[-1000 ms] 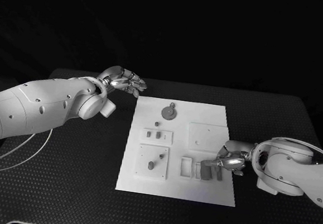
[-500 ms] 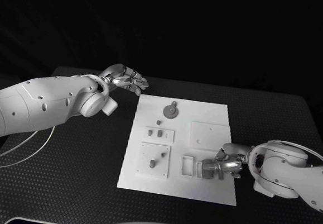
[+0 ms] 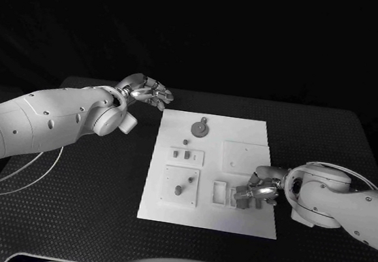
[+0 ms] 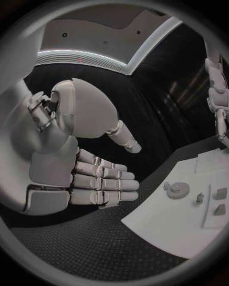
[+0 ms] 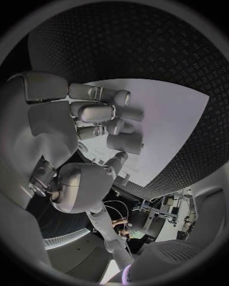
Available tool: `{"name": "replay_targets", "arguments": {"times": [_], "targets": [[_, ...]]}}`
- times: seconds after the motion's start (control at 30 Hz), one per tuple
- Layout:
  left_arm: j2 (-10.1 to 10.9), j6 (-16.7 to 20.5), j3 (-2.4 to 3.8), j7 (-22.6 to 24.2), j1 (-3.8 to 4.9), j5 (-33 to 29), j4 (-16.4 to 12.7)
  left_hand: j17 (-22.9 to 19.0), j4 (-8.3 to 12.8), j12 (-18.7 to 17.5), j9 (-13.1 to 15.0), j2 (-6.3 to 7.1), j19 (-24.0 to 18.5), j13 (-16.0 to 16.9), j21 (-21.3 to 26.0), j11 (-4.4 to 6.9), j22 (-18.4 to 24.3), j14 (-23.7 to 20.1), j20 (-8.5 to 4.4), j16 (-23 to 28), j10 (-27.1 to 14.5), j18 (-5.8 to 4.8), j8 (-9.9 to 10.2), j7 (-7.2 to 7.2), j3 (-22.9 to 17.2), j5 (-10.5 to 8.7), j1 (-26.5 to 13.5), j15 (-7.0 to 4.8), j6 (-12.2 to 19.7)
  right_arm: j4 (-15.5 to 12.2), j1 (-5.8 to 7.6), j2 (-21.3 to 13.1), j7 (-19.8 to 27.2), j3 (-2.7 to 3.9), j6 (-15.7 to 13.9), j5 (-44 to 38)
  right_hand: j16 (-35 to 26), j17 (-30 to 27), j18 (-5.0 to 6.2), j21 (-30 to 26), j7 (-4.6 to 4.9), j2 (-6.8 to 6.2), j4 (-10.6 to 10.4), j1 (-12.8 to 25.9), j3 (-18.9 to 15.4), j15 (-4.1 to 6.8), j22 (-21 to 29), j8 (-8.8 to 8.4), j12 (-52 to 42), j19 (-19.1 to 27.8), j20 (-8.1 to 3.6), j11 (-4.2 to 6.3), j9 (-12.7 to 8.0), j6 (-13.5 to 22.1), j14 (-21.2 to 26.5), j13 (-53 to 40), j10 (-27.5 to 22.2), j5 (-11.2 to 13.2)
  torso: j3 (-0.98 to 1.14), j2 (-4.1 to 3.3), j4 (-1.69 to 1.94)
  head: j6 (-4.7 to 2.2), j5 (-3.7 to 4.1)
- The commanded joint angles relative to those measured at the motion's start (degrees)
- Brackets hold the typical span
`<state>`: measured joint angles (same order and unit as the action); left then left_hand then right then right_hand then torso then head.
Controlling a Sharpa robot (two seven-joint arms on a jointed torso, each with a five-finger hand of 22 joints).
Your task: Assemble the parts on the task board
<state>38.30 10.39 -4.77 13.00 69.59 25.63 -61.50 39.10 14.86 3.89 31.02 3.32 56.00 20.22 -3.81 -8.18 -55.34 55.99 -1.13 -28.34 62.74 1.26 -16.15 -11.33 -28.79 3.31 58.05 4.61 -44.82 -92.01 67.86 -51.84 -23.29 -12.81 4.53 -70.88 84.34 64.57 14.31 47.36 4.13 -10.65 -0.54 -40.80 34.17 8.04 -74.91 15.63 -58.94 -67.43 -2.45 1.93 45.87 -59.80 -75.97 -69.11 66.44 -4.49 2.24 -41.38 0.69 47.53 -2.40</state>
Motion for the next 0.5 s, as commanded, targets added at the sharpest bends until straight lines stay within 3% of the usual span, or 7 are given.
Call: {"name": "replay_targets", "arguments": {"times": [0.03, 0.1, 0.2, 0.27, 0.4, 0.5], "targets": [[-0.01, -0.52, 0.05, 0.41, 0.05, -0.35, -0.24, 0.10, 0.05, 0.15, 0.02, 0.00, 0.01, 0.05, -0.17, 0.10, 0.07, 0.19, 0.08, 0.38, -0.01, 0.34, -0.12, -0.37, 0.36, 0.00, -0.75, 0.03, -0.07, 0.28, -0.58, 0.41, -0.33, -0.33, 1.10, -1.16, -0.31, -0.17, 0.69, -0.14, 0.16, -0.09, 0.46, 0.42, 0.09, 0.06, -1.11, -0.84, -0.13, 0.38, -0.09, 0.14, -0.37, 0.67, 0.47, 0.11, -0.49, -0.03, -0.01, 0.00, 0.06, 0.19, -0.02], [0.03, -0.54, 0.05, 0.40, 0.05, -0.35, -0.27, 0.10, 0.04, 0.15, 0.01, 0.00, 0.01, 0.05, -0.17, 0.10, 0.07, 0.19, 0.08, 0.38, -0.01, 0.34, -0.12, -0.37, 0.36, 0.00, -0.75, 0.03, -0.07, 0.31, -0.62, 0.53, -0.45, -0.34, 0.87, -1.42, -0.33, -0.10, 0.69, -0.13, 0.15, 0.33, 1.66, 0.16, 0.35, 0.02, -1.14, -0.94, -0.16, 0.42, -0.05, 0.03, -0.32, 0.61, 0.49, 0.13, -0.58, 0.04, -0.02, 0.01, 0.04, 0.26, 0.00], [0.04, -0.50, 0.05, 0.40, 0.05, -0.35, -0.28, 0.12, 0.03, 0.15, 0.02, 0.00, 0.01, 0.05, -0.17, 0.10, 0.07, 0.19, 0.08, 0.39, -0.01, 0.34, -0.12, -0.37, 0.37, 0.00, -0.77, 0.03, -0.07, 0.24, -0.64, 0.49, -0.47, -0.34, 0.23, -1.58, -0.37, 0.00, 0.69, -0.07, 0.23, 1.97, 4.63, 0.05, 0.39, -0.04, -1.18, -1.10, -0.26, 0.46, 0.10, 0.06, -0.20, 0.40, 0.47, 0.18, -0.62, 0.07, -0.04, 0.02, -0.01, 0.29, -0.06], [0.03, -0.51, 0.05, 0.40, 0.05, -0.35, -0.28, 0.13, 0.02, 0.15, 0.02, 0.00, 0.01, 0.05, -0.17, 0.10, 0.07, 0.19, 0.08, 0.40, 0.00, 0.34, -0.12, -0.37, 0.37, 0.00, -0.79, 0.03, -0.07, 0.13, -0.64, 0.34, -0.14, -0.34, -0.41, -1.39, -0.40, 0.09, 0.69, 0.01, 0.18, 4.28, 7.78, -0.39, 0.64, 0.01, -1.19, -1.08, -0.39, 0.42, 0.18, 0.17, -0.02, -0.05, 0.40, 0.27, -0.51, 0.07, -0.06, 0.03, 0.00, 0.27, -0.11], [0.06, -0.51, 0.05, 0.39, 0.05, -0.35, -0.26, 0.14, 0.01, 0.15, 0.02, -0.01, 0.01, 0.05, -0.17, 0.10, 0.08, 0.20, 0.07, 0.42, 0.00, 0.34, -0.12, -0.37, 0.37, 0.01, -0.80, 0.03, -0.07, -0.83, -0.64, -0.20, 1.84, -0.33, -1.50, 1.17, -0.51, 0.09, 0.69, 0.00, 0.07, 7.05, 10.38, 0.19, 1.02, 0.07, -1.15, -1.15, -0.39, 0.33, 0.36, 0.24, 0.13, -0.56, 0.29, 0.52, -0.33, 0.02, 0.00, 0.04, 0.01, 0.25, -0.14], [0.10, -0.52, 0.05, 0.39, 0.05, -0.35, -0.19, 0.16, 0.00, 0.15, 0.02, -0.01, 0.01, 0.05, -0.17, 0.10, 0.08, 0.20, 0.07, 0.43, 0.00, 0.34, -0.12, -0.37, 0.38, 0.01, -0.81, 0.03, -0.07, -1.75, -0.64, -0.64, 2.44, -0.30, -2.68, 2.98, -0.53, 0.26, 0.69, 0.03, -0.04, 8.09, 12.05, 0.91, 1.18, 0.12, -1.15, -1.26, -0.38, 0.24, 0.41, 0.24, 0.18, -0.84, 0.15, 0.69, -0.26, -0.03, 0.04, 0.04, -0.01, 0.21, -0.23]]}}
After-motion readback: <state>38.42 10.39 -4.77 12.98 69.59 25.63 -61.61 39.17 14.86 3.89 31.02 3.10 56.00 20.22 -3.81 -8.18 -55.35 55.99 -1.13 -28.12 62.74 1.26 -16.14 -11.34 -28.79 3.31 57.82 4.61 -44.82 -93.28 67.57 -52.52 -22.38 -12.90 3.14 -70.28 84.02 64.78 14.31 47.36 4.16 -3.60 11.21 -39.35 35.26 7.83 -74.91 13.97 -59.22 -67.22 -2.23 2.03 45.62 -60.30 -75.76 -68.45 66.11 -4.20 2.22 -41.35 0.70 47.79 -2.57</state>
